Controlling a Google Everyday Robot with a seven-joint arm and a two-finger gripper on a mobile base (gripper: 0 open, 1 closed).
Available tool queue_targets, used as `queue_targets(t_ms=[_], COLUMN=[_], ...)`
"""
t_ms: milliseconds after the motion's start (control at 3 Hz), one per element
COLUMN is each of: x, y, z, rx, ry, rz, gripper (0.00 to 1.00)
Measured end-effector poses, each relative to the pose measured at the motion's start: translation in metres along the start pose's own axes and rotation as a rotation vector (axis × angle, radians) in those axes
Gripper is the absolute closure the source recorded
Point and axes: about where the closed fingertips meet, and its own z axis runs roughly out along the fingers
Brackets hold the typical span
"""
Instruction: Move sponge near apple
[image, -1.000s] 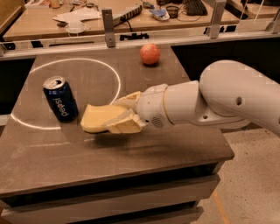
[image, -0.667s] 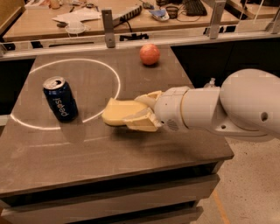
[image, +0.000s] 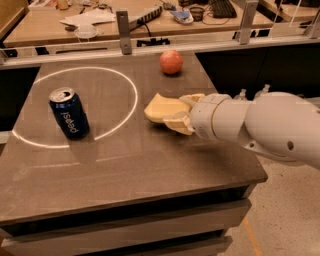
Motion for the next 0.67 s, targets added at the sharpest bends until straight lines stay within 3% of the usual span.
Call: queue_targets(t_ms=[333, 667], x=[0.015, 0.017], y=[-0.051, -0.079], z=[0.014, 0.029], rx=[0.142, 0.209], ry=[0.013, -0.006], rz=[0.030, 0.062], gripper=[1.00, 1.00])
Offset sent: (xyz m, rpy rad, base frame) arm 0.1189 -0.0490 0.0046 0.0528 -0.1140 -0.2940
